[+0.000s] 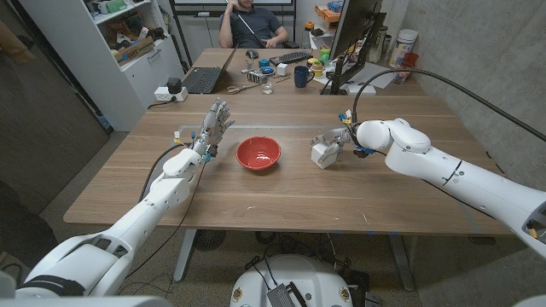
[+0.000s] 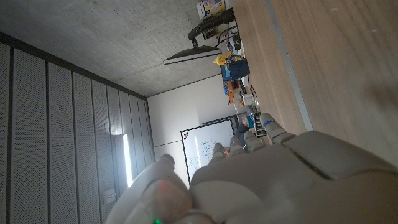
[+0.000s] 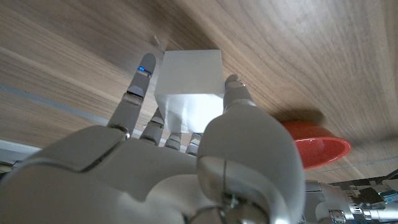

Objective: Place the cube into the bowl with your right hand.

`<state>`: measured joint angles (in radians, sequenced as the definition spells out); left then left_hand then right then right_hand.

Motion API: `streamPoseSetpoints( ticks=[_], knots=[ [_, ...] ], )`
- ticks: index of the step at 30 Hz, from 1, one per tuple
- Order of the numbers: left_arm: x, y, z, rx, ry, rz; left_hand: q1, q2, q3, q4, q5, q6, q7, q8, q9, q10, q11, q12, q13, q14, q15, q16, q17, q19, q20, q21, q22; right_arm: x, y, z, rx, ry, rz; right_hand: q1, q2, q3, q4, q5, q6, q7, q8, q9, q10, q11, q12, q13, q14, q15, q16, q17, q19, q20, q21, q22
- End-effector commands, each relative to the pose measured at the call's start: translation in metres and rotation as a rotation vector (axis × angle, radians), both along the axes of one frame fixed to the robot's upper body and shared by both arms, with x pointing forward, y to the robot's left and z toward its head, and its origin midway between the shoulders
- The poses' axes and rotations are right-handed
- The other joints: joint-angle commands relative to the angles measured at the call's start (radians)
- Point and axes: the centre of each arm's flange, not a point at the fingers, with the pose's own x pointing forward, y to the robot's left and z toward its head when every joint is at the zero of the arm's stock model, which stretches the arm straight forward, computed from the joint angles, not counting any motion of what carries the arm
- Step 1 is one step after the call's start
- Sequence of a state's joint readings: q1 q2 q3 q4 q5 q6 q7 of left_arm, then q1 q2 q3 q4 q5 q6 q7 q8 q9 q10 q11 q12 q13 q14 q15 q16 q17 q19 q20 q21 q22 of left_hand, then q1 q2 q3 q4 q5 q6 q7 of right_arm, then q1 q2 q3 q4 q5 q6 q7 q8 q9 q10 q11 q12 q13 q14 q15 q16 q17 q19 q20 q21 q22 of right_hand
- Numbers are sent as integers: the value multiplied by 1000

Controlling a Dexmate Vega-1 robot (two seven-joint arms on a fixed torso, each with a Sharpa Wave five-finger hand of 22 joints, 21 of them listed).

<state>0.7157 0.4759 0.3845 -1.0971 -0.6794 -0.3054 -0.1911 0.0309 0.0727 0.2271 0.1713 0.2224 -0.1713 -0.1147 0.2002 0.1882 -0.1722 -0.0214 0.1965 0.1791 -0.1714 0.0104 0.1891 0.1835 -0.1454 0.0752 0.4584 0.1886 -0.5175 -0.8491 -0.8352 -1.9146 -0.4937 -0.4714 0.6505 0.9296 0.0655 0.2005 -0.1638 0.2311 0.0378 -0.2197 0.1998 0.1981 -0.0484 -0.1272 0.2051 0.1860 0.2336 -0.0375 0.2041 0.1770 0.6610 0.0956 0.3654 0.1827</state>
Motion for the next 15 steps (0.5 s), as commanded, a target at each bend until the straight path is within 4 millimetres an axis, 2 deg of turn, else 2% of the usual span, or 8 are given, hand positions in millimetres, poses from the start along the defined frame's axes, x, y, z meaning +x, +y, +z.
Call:
streamPoseSetpoints(
  ticks=[1,3,4,8,9,12,13,15],
  knots=[
    [2,1,2,-3,-1,5,-3,39,-5,-3,1,-17,-6,0,3,-60,0,3,4,-57,1,1,5,2,-4,-4,2,6,0,2,-13,-1,-15,70,29,5,9,-12,27,-2,10,4,27,-28,14,2,132,-101,40,14,135,-145,48,9],
    [3,0,2,-2,-1,4,-3,39,-5,-3,2,-16,-6,0,3,-60,-1,4,4,-58,0,1,5,1,-2,-4,2,6,0,3,-2,-12,-5,89,38,7,11,-15,41,-2,13,5,54,-44,20,2,217,-153,63,18,190,-198,72,12],
    [3,0,2,-3,1,3,-4,39,-5,-3,2,-16,-5,0,3,-60,-1,3,4,-58,0,1,5,1,-4,-4,2,6,0,3,-7,-11,-10,98,42,9,12,-16,51,-2,16,5,74,-48,26,2,246,-159,68,20,212,-219,83,13],
    [4,-1,3,-2,0,3,-4,37,-7,-2,2,-8,-6,3,3,-59,-2,4,4,-58,-1,1,5,2,-6,-5,2,8,-2,4,6,-17,-3,147,68,20,15,-21,140,-2,37,12,163,-66,43,4,428,-190,95,31,280,-288,140,22],
    [4,-2,3,-3,-1,4,-5,37,-7,-2,2,-8,-5,3,3,-59,-2,4,4,-58,-1,1,5,2,-6,-5,2,8,-2,4,6,-16,-4,169,73,24,16,-23,182,-2,44,16,185,-70,43,6,481,-191,89,34,291,-298,164,25],
    [4,-2,3,-5,2,4,-5,36,-8,-2,2,-6,-6,3,4,-59,-2,4,4,-58,-2,1,5,2,-6,-5,2,8,-3,3,32,-48,15,233,95,47,23,-28,303,-1,58,30,270,-63,51,12,619,-194,76,63,278,-296,229,25],
    [4,-2,3,-5,1,5,-5,36,-8,-2,2,-6,-7,3,4,-59,-3,4,4,-58,-2,1,6,2,-7,-6,2,9,-4,4,39,-46,18,250,99,56,26,-30,358,0,73,39,297,-59,55,14,653,-195,76,76,275,-297,249,25],
    [5,-2,3,-4,2,5,-5,36,-9,-2,3,-5,-7,3,4,-58,-3,4,4,-58,-2,1,6,2,-6,-6,2,10,-5,4,56,-48,27,272,97,57,25,-33,453,5,106,58,342,-49,67,17,699,-199,88,100,274,-299,278,27]
  ],
)
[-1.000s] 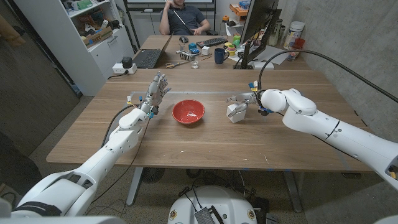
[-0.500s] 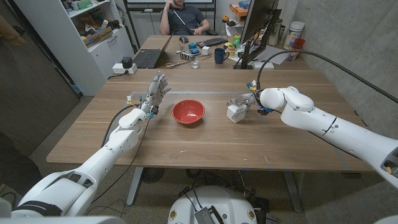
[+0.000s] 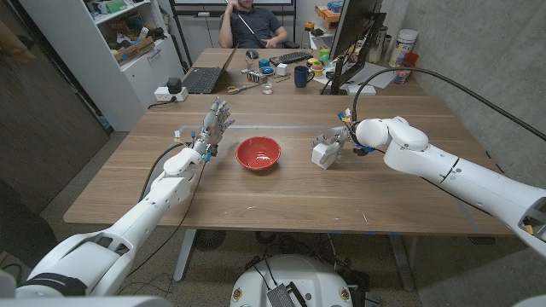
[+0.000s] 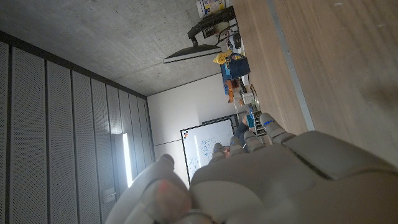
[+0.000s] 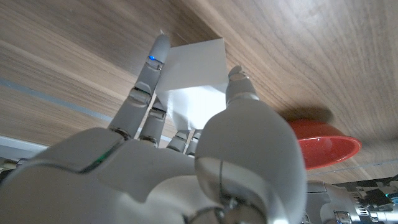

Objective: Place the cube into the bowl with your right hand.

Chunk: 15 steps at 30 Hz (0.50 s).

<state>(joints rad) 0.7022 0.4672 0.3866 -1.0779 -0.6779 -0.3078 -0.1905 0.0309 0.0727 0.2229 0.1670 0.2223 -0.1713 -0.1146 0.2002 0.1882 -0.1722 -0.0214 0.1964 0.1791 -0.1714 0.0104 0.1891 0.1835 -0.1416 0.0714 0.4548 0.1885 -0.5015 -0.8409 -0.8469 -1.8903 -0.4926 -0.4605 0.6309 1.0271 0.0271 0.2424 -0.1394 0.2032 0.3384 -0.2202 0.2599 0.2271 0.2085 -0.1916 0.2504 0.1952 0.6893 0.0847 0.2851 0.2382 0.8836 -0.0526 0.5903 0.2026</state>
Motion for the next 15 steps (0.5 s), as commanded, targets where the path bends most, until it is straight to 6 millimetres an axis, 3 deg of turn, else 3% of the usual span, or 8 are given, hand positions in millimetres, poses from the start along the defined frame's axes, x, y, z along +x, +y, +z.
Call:
streamPoseSetpoints(
  ticks=[1,2,6,10,12,15],
  knots=[
    [2,-2,1,-1,3,2,-6,36,-5,2,3,-4,-7,3,4,-59,-4,4,4,-58,-2,1,5,-2,-3,-2,2,5,-5,1,60,-35,31,186,134,13,1,-7,185,7,56,40,109,26,27,9,260,-322,8,51,48,-152,70,8],
    [2,-2,1,0,2,3,-6,35,-5,2,3,-3,-7,3,4,-59,-4,4,4,-58,-3,1,6,-2,-3,-3,2,5,-6,1,66,-40,35,191,133,12,3,-7,223,11,71,48,119,30,28,10,267,-321,7,58,49,-154,85,10],
    [2,-2,0,1,2,7,-6,35,-7,2,3,-3,-7,3,4,-60,-4,4,4,-59,-4,1,6,-2,-4,-3,2,4,-7,2,89,-75,53,224,132,11,3,-9,368,85,141,85,205,65,50,17,325,-319,22,93,56,-160,144,15],
    [1,-2,1,2,2,2,-7,34,-8,3,4,-3,-7,2,4,-60,-2,3,4,-59,-3,1,6,-2,-3,-4,2,2,-8,3,106,-114,69,243,137,14,2,-9,388,112,158,102,270,83,70,21,374,-318,41,114,65,-167,176,18],
    [2,-2,1,4,2,3,-7,34,-8,3,4,-3,-7,2,4,-60,-2,3,4,-59,-4,1,6,-2,-3,-4,2,1,-8,3,128,-131,85,254,135,13,3,-10,396,125,165,112,321,114,87,30,421,-318,65,136,72,-168,199,19],
    [1,-3,1,5,-1,2,-7,33,-9,3,5,-2,-8,2,4,-60,-4,3,4,-59,-5,1,6,-1,-4,-4,2,1,-9,3,138,-151,91,278,124,10,-4,-11,415,146,176,124,391,132,111,45,456,-318,89,165,86,-169,237,24]
  ],
)
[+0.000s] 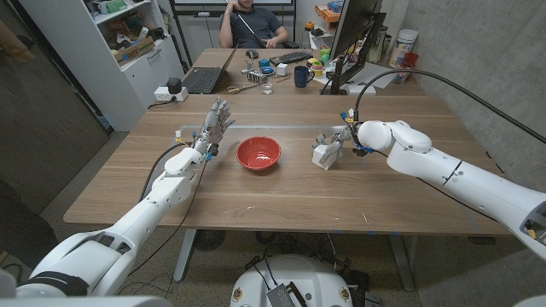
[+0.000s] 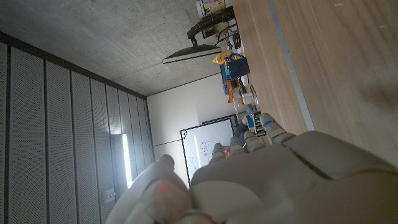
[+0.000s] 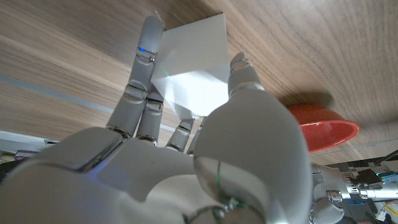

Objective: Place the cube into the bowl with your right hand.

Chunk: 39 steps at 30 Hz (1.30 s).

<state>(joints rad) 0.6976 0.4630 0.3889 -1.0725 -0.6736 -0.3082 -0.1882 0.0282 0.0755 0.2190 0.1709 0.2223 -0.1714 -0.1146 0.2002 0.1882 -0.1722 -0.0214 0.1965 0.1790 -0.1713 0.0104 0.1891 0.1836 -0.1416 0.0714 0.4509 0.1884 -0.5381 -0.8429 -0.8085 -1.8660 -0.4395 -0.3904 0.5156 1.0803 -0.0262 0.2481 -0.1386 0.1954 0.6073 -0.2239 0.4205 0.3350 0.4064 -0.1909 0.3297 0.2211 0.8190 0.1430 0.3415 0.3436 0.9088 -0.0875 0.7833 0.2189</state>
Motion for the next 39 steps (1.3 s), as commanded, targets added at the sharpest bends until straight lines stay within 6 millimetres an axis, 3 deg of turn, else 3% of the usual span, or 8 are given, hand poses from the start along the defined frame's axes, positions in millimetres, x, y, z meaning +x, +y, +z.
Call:
streamPoseSetpoints(
  ticks=[1,7,21,39],
  knots=[
    [0,-1,1,4,-1,1,-5,30,-5,-1,5,-3,-8,2,4,-60,-4,3,4,-60,-5,1,5,-1,-4,-1,2,-2,-7,2,83,-92,45,228,177,3,-4,-3,155,160,20,18,204,139,35,24,329,-376,35,65,60,-135,53,9],
    [1,-2,1,5,-1,-3,-5,30,-7,-1,6,-2,-8,1,4,-61,-2,3,4,-60,-6,1,5,-2,-4,-2,3,-6,-7,5,88,-123,49,248,172,0,-8,-6,196,195,35,22,265,158,56,41,344,-377,49,86,62,-137,83,12],
    [-2,-3,2,5,-6,-1,-6,29,-9,-1,7,-5,-8,-1,4,-60,-2,3,4,-60,-5,1,5,-1,-5,-4,3,-17,-9,18,117,-184,74,264,162,-6,-11,-9,204,200,36,24,292,168,64,56,344,-376,50,98,57,-136,108,12],
    [-6,-3,2,4,-14,7,-5,29,-12,-2,9,-7,-7,-2,4,-63,-2,2,4,-61,-4,1,5,-1,-4,-6,3,-24,-22,29,299,-267,150,273,164,-7,-7,-11,217,201,37,25,314,168,71,70,348,-374,52,109,47,-136,129,13]
  ],
)
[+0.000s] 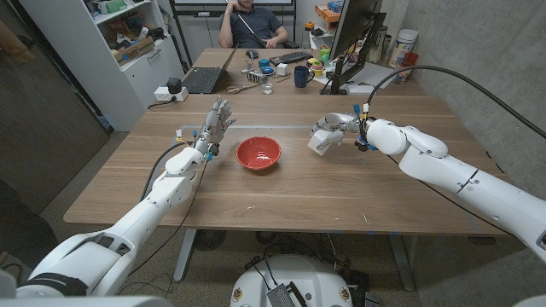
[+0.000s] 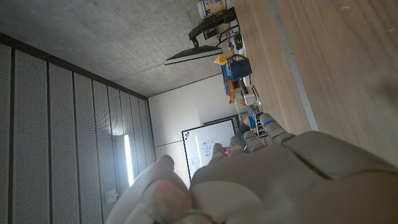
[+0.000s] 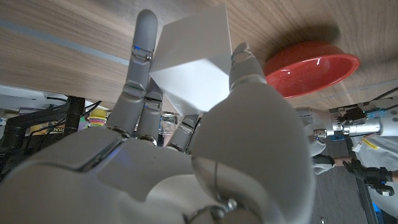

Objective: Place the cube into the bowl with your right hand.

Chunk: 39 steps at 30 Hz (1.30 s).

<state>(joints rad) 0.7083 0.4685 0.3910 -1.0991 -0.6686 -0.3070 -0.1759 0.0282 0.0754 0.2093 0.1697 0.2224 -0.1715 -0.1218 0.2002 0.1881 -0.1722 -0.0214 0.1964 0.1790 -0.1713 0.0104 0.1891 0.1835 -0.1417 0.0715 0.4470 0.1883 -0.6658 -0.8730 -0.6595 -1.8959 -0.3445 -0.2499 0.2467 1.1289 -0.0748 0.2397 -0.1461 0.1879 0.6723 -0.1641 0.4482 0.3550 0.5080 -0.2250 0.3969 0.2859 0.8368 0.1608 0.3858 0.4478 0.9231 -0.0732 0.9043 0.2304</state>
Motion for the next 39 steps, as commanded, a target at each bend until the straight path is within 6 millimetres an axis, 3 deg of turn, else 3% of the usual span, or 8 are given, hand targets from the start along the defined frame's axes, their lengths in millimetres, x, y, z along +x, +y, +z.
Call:
streamPoseSetpoints(
  ticks=[1,18,39],
  knots=[
    [-3,1,1,-2,-6,8,-5,29,-3,0,9,-7,0,-2,4,-63,-1,2,4,-61,-4,1,5,-1,-5,-2,3,-7,-8,9,114,-73,52,224,212,1,1,-3,153,142,9,5,214,203,5,6,330,-392,8,5,31,-151,10,1],
    [-4,0,1,-2,-7,9,-5,30,-5,-1,10,-9,2,-4,4,-64,3,2,3,-62,-3,1,5,1,-3,-4,3,-14,-20,25,228,-217,72,230,211,-2,3,-4,173,149,12,5,234,205,10,19,328,-392,5,13,21,-151,30,1],
    [-3,-2,2,1,-9,10,-5,32,-7,0,11,-10,6,-4,4,-65,3,2,3,-61,0,1,5,1,0,-7,3,-22,-30,27,520,-290,299,238,207,-4,2,-6,191,154,14,3,253,207,14,31,325,-392,2,20,11,-152,52,-2]
  ],
)
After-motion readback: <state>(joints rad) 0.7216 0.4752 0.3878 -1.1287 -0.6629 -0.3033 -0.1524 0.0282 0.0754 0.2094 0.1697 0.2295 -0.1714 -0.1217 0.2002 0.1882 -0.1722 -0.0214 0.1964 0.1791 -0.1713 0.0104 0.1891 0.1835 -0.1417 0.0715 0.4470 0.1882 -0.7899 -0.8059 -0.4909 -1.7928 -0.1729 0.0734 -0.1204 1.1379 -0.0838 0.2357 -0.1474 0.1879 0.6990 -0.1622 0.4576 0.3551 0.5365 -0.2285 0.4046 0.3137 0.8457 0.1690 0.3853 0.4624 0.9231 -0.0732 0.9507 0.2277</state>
